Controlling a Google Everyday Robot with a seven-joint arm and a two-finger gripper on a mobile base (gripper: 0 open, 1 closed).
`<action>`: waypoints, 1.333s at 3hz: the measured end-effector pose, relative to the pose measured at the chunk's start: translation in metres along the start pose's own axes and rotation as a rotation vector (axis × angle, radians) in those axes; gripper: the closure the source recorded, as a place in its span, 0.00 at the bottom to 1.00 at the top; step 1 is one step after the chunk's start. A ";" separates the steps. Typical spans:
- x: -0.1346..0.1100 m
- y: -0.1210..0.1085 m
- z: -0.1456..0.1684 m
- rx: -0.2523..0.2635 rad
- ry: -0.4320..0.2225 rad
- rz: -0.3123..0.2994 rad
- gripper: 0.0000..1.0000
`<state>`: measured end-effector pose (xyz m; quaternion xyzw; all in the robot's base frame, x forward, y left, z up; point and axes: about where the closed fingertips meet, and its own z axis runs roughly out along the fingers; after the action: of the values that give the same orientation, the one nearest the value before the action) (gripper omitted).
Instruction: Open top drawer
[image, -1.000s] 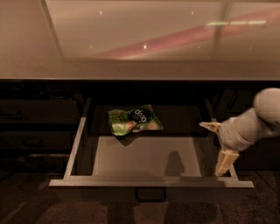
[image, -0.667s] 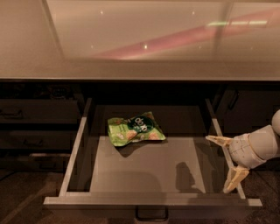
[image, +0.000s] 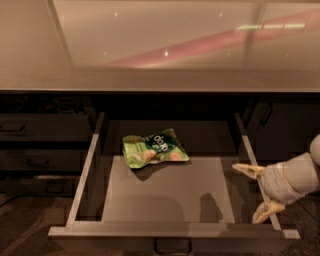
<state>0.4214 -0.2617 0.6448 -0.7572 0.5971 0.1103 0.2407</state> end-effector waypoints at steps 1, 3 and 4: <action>-0.003 0.023 0.004 -0.010 0.008 -0.003 0.00; -0.006 -0.004 -0.001 -0.013 0.005 0.029 0.00; -0.045 -0.037 -0.027 0.024 0.032 0.014 0.00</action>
Offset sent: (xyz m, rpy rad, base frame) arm -0.0964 -0.0126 -0.0542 -0.0334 0.0779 0.0062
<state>0.4418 -0.2303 0.6967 -0.7516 0.6076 0.0928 0.2395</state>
